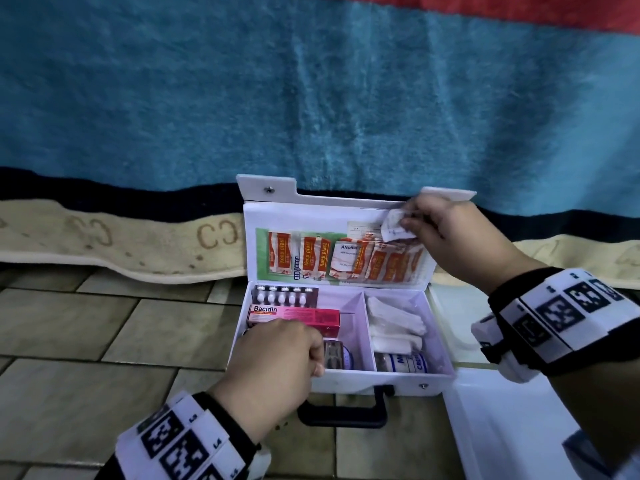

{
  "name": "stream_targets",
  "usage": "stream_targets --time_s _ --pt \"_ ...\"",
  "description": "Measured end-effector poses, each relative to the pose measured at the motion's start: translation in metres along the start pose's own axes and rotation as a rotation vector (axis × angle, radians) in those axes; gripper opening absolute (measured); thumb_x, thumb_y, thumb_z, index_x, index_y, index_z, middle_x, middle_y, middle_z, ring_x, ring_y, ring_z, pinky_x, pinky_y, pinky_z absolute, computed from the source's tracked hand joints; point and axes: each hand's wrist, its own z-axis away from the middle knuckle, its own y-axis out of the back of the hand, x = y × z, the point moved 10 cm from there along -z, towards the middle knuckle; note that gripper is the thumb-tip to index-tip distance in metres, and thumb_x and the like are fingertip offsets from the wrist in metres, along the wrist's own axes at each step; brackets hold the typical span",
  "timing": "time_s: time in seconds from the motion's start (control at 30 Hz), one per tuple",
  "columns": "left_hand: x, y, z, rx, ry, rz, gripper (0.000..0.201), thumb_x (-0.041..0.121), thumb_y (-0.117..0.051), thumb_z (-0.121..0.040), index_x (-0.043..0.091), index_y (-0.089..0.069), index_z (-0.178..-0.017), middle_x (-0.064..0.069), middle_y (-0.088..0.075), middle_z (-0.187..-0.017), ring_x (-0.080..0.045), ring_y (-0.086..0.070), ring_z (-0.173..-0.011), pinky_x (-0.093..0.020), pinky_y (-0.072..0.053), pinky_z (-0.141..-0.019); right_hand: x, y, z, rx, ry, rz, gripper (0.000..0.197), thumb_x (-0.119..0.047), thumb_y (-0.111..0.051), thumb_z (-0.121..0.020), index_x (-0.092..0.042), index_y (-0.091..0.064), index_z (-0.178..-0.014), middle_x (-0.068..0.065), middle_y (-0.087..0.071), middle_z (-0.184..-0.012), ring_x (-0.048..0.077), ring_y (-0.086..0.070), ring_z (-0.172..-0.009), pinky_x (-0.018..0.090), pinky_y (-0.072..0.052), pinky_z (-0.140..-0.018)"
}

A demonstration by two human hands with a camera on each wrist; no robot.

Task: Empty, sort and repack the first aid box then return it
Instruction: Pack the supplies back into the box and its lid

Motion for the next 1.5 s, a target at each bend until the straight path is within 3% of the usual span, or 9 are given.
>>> stream_targets --time_s 0.2,0.33,0.67,0.77,0.9,1.0,1.1,1.33,1.5 --pt "-0.001 0.0 0.0 0.007 0.006 -0.001 0.004 0.029 -0.062 -0.083 0.028 -0.066 -0.083 0.01 -0.068 -0.089 -0.005 -0.059 -0.087 -0.02 -0.041 -0.07 0.003 -0.007 -0.003 -0.099 0.022 0.023 0.01 -0.012 -0.059 -0.089 -0.013 -0.067 -0.094 -0.012 -0.059 -0.081 0.009 -0.059 -0.078 0.014 -0.042 -0.071" --pt "-0.001 -0.001 0.0 0.001 0.005 0.002 0.004 0.029 -0.062 -0.082 0.028 -0.066 -0.082 0.011 -0.068 -0.088 -0.006 -0.059 -0.086 -0.02 -0.044 -0.074 0.01 -0.005 -0.004 -0.096 -0.054 -0.028 0.01 -0.011 -0.054 -0.092 -0.012 -0.064 -0.095 0.007 -0.068 -0.087 0.018 -0.069 -0.07 0.033 -0.053 -0.07" --pt "-0.004 -0.003 -0.002 -0.005 0.024 -0.006 0.006 0.033 -0.064 -0.08 0.029 -0.066 -0.084 0.01 -0.069 -0.089 -0.007 -0.06 -0.088 -0.021 -0.047 -0.075 0.009 -0.002 -0.004 -0.087 -0.092 -0.092 0.016 -0.003 -0.052 -0.092 -0.014 -0.062 -0.088 -0.011 -0.06 -0.07 0.008 -0.064 -0.068 0.014 -0.047 -0.063" --pt "-0.004 -0.003 -0.002 -0.003 0.027 -0.006 0.005 0.033 -0.064 -0.08 0.03 -0.065 -0.083 0.01 -0.068 -0.088 -0.007 -0.059 -0.087 -0.021 -0.047 -0.074 0.009 -0.004 -0.002 -0.117 -0.103 -0.1 0.024 -0.001 -0.052 -0.091 -0.022 -0.059 -0.083 -0.006 -0.064 -0.077 0.007 -0.065 -0.063 0.015 -0.05 -0.062" --pt "-0.004 -0.003 -0.002 -0.003 0.026 -0.008 0.004 0.032 -0.064 -0.081 0.029 -0.066 -0.083 0.011 -0.068 -0.087 -0.007 -0.059 -0.086 -0.021 -0.047 -0.075 0.007 -0.004 0.002 -0.167 -0.108 -0.138 0.023 0.004 -0.053 -0.088 -0.015 -0.064 -0.082 -0.012 -0.061 -0.077 -0.005 -0.064 -0.068 0.001 -0.04 -0.062" --pt "-0.004 -0.003 -0.001 -0.008 0.026 -0.003 0.003 0.031 -0.064 -0.081 0.029 -0.066 -0.082 0.011 -0.068 -0.087 -0.006 -0.059 -0.086 -0.021 -0.047 -0.075 0.002 -0.01 0.0 -0.24 -0.054 0.074 0.014 -0.006 -0.057 -0.089 -0.011 -0.07 -0.093 0.002 -0.069 -0.089 0.019 -0.064 -0.087 0.017 -0.044 -0.073" --pt "-0.003 -0.003 -0.001 -0.015 0.029 -0.001 0.002 0.031 -0.064 -0.081 0.03 -0.066 -0.081 0.012 -0.068 -0.086 -0.006 -0.059 -0.085 -0.022 -0.047 -0.075 -0.004 -0.021 -0.005 -0.317 -0.02 0.249 0.015 -0.016 -0.055 -0.09 -0.015 -0.069 -0.095 0.003 -0.07 -0.099 0.026 -0.058 -0.097 0.033 -0.047 -0.083" --pt "-0.003 -0.003 -0.001 -0.022 0.029 0.0 0.004 0.032 -0.064 -0.082 0.029 -0.066 -0.083 0.011 -0.069 -0.088 -0.006 -0.06 -0.086 -0.021 -0.047 -0.075 -0.014 -0.036 -0.006 -0.45 0.021 0.452 0.024 -0.009 -0.046 -0.088 -0.016 -0.065 -0.1 0.006 -0.06 -0.107 0.025 -0.061 -0.097 0.035 -0.049 -0.084" --pt "-0.001 0.0 -0.001 -0.008 0.022 0.009 0.003 0.03 -0.063 -0.083 0.03 -0.066 -0.081 0.014 -0.06 -0.073 -0.002 -0.053 -0.078 -0.02 -0.041 -0.068 -0.009 -0.013 -0.01 -0.237 -0.086 0.316 0.013 -0.018 -0.063 -0.083 -0.026 -0.071 -0.089 -0.001 -0.07 -0.094 0.022 -0.062 -0.089 0.031 -0.051 -0.072"
